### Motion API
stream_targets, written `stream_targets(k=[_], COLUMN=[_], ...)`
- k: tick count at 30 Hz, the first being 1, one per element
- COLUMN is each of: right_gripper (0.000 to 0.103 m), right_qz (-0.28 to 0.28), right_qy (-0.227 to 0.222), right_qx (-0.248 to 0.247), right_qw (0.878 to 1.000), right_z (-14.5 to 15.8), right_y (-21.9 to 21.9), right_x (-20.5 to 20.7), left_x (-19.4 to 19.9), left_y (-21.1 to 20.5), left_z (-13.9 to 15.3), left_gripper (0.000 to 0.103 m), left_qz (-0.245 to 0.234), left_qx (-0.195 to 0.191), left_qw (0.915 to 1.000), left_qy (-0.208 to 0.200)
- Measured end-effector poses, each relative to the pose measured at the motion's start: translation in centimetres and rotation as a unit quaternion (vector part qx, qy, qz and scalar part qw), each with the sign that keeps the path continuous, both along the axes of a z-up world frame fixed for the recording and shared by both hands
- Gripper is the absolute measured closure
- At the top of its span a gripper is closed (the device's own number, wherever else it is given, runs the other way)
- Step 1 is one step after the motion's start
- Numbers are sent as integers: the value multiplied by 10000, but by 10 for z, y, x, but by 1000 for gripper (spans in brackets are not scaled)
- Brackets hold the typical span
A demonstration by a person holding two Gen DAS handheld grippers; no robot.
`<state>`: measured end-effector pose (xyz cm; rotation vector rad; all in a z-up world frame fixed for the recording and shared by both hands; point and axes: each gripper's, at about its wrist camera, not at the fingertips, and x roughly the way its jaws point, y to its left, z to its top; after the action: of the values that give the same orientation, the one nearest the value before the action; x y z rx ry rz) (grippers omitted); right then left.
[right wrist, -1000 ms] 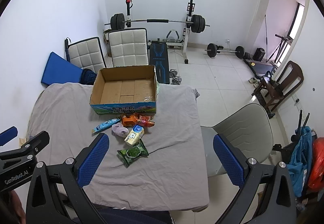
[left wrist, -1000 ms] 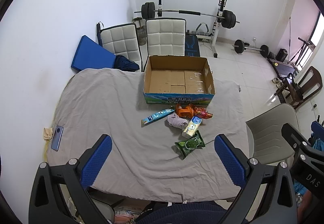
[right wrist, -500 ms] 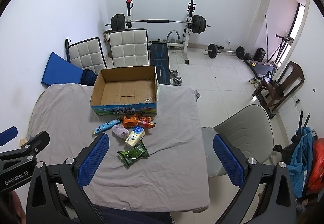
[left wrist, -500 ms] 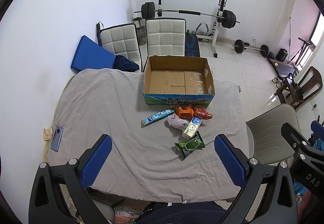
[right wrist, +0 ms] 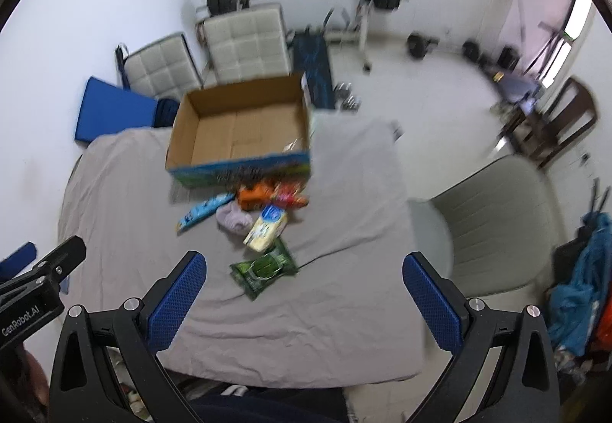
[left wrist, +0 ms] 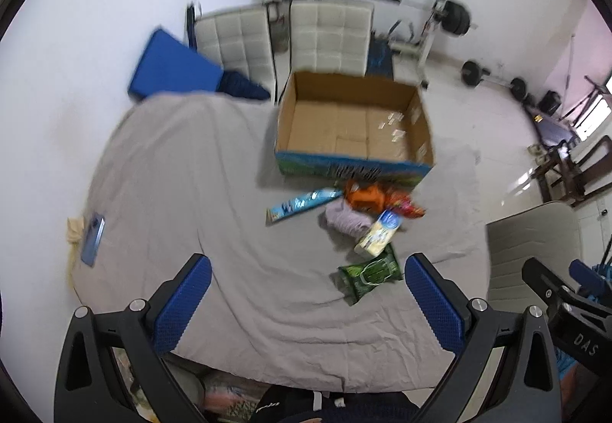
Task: Organize soft objects
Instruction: 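Grasp the green snack bag with the right tool while the left grasps the yellow tissue pack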
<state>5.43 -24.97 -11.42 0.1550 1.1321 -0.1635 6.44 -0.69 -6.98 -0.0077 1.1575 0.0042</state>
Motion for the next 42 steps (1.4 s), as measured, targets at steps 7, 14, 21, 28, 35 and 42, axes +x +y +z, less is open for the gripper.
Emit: stream_targets(k=[7, 14, 21, 28, 35, 42], right_gripper=[0, 5, 47, 53, 53, 53], right_qz=[-250, -925, -1182, -659, -511, -602], right_qy=[1600, 2499, 2803, 2851, 3000, 3020], right_qx=[828, 1836, 2419, 1439, 592, 645], right_qw=[9833, 9462, 9214, 9453, 9507, 9492], right_z=[-171, -313, -382, -359, -349, -349], right_y=[-17, -3, 27, 4, -57, -78], right_x=[62, 84, 97, 85, 70, 73], left_x=[41, 52, 56, 68, 101, 125], left_y=[-1, 3, 4, -27, -110, -165], left_z=[-119, -198, -211, -209, -241, -279], left_gripper=[0, 0, 0, 0, 0, 8], left_qz=[57, 123, -120, -1232, -2290, -2627], left_qx=[475, 561, 556, 113, -112, 131], left_qw=[9938, 9840, 9896, 9900, 9662, 9497], left_qy=[1008, 1687, 1324, 676, 1181, 1700])
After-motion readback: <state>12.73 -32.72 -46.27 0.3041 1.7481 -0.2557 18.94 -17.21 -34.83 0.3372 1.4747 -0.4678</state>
